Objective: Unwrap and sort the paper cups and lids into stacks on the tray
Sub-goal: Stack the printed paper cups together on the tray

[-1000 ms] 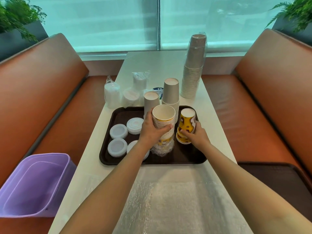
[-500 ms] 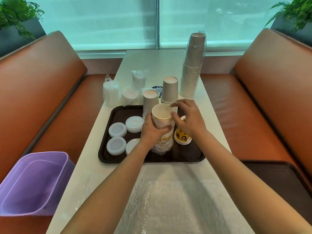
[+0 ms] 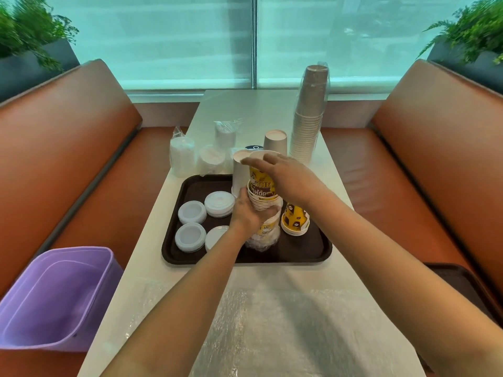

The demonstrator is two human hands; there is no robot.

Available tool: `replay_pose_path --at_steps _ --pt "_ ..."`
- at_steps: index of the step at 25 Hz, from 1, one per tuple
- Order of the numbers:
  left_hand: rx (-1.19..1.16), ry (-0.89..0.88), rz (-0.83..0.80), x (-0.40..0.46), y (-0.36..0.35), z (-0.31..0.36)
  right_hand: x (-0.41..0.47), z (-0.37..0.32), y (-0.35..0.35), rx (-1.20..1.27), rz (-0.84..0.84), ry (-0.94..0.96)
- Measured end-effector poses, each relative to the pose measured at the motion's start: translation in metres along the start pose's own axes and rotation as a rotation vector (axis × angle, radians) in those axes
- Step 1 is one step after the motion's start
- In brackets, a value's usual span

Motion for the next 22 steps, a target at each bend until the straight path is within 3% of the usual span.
replay_pose_path --at_steps 3,6,8,11,16,22 --pt "0.061 0.011 -0.016 -0.003 -0.001 0.004 0.004 -0.01 -0.005 -0.311 -0.121 0.066" --pt "0.097 0.033 -0.02 -0.004 0.001 0.004 0.006 -0.003 -0.015 -0.437 -0.14 0.049" --pt "0.081 0.037 -0.031 -0.004 0.0 0.003 0.007 0.004 -0.013 -0.459 -0.047 0.048" --pt "0.083 0.01 -0.018 -0.003 0.002 0.002 0.001 0.01 0.012 -0.439 0.262 0.091" --pt "0.103 0.004 -0.016 -0.002 0.002 -0.001 -0.015 0.043 0.035 -0.108 0.517 0.029" --pt "0.126 -0.009 0.001 0.0 0.003 -0.005 -0.05 0.125 -0.023 0.736 0.522 -0.614"
Point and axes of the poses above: each hand's wrist, its own x-axis towards the middle knuckle, its own y-axis out of the back of the hand, z = x × y, the point moved 9 cm from there along x, towards the middle knuckle, and after that the axes turned 2 degrees about -z, right-handed, at the moved point
